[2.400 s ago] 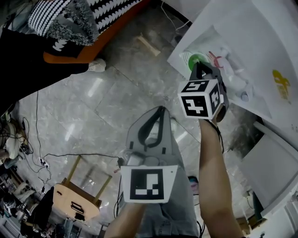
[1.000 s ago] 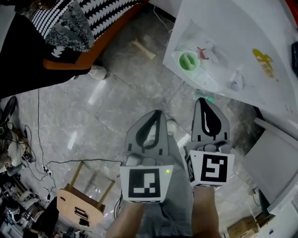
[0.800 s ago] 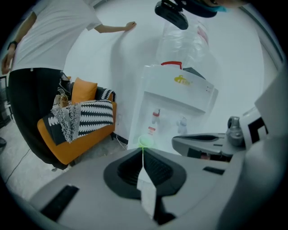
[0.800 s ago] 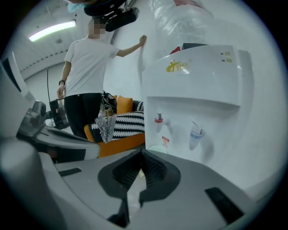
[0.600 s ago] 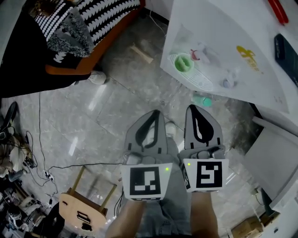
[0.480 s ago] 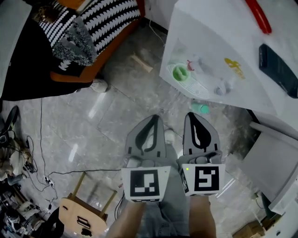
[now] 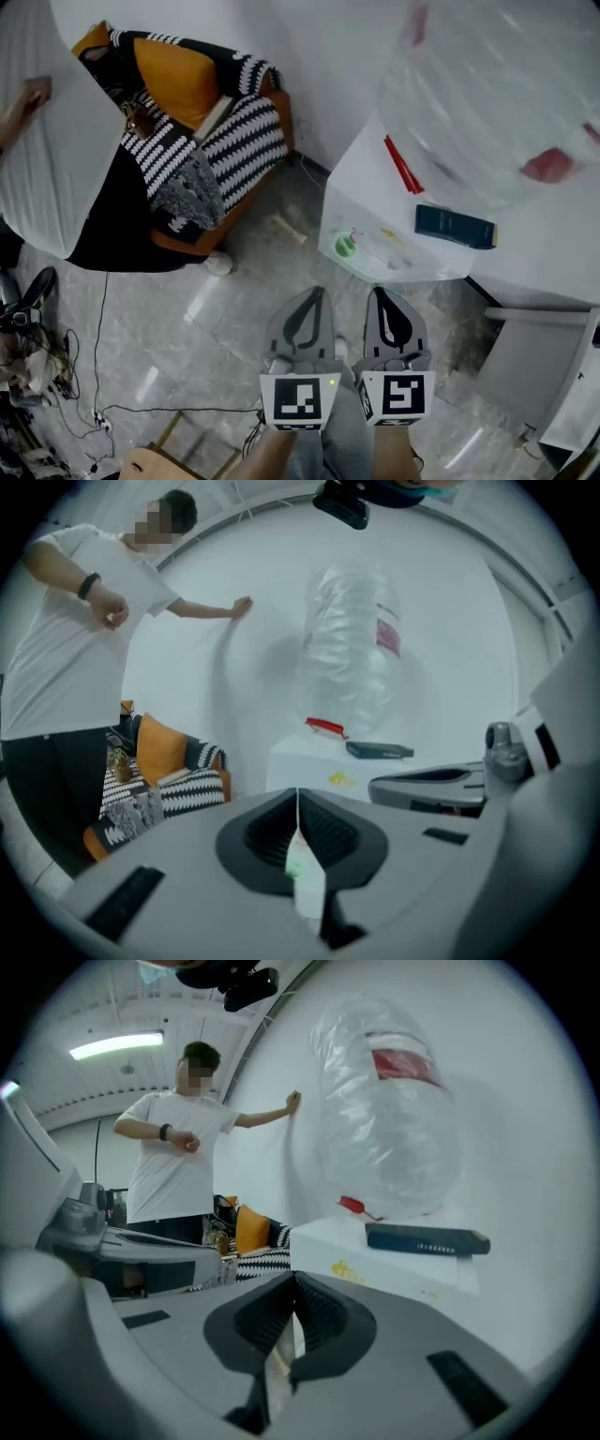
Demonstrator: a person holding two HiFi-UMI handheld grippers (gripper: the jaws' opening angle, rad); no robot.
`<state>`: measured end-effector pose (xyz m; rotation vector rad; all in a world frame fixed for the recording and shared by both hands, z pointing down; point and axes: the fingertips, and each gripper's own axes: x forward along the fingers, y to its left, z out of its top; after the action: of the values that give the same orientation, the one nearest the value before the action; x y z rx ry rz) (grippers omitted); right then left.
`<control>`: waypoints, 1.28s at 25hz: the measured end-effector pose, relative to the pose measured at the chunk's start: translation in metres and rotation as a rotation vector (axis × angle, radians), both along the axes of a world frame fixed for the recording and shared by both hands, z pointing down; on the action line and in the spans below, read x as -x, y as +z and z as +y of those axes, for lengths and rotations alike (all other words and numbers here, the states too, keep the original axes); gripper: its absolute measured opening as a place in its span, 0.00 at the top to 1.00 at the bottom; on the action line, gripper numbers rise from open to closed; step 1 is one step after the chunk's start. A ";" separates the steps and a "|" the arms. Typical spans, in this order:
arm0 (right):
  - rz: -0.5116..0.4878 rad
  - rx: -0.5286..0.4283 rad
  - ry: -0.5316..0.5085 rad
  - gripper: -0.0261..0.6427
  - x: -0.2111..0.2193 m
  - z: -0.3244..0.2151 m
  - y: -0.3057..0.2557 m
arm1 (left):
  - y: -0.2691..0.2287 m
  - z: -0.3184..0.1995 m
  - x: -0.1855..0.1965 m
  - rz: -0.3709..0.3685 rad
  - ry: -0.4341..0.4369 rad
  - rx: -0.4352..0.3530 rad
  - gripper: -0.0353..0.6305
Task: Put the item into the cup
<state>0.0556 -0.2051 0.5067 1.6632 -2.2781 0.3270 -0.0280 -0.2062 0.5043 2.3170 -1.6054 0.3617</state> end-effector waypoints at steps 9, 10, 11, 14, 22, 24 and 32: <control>-0.015 -0.177 -0.040 0.95 0.000 0.012 -0.147 | -0.142 0.000 -0.004 0.034 -0.002 -0.180 0.92; -0.017 -0.208 -0.043 0.95 -0.001 0.014 -0.164 | -0.160 0.002 -0.004 0.046 -0.008 -0.200 0.92; -0.018 -0.233 -0.043 0.95 -0.003 0.016 -0.180 | -0.176 0.004 -0.005 0.055 -0.011 -0.220 0.92; -0.029 -0.291 -0.027 0.95 -0.013 0.021 -0.223 | -0.221 0.012 -0.012 0.075 0.000 -0.284 0.92; -0.031 -0.451 -0.050 0.95 -0.018 0.040 -0.317 | -0.312 0.034 -0.033 0.077 0.077 -0.460 0.92; -0.029 -0.498 -0.058 0.95 -0.020 0.047 -0.337 | -0.337 0.040 -0.038 0.074 0.097 -0.533 0.92; -0.017 -0.514 -0.087 0.95 -0.022 0.058 -0.349 | -0.350 0.062 -0.048 0.030 0.112 -0.571 0.92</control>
<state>0.0778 -0.1472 0.1572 1.7709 -2.5864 -0.2939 0.0196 -0.1439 0.1540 2.8101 -1.7384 -0.1334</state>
